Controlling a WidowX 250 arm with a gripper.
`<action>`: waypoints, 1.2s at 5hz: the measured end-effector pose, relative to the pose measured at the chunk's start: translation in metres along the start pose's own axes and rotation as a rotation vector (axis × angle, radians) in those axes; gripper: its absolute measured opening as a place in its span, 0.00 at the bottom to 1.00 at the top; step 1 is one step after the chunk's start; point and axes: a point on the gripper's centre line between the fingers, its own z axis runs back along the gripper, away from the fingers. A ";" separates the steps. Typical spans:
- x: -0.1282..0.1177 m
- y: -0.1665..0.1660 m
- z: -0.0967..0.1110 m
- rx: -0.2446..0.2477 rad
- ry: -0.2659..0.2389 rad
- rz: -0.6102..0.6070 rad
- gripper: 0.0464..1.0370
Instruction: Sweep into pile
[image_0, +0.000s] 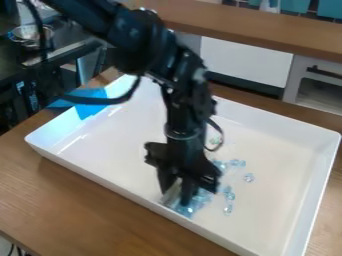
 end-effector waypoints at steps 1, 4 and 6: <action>0.000 -0.019 -0.002 -0.013 -0.020 -0.018 0.33; 0.007 -0.050 0.004 -0.110 0.024 0.023 0.33; 0.032 0.002 0.055 -0.218 0.007 0.132 0.33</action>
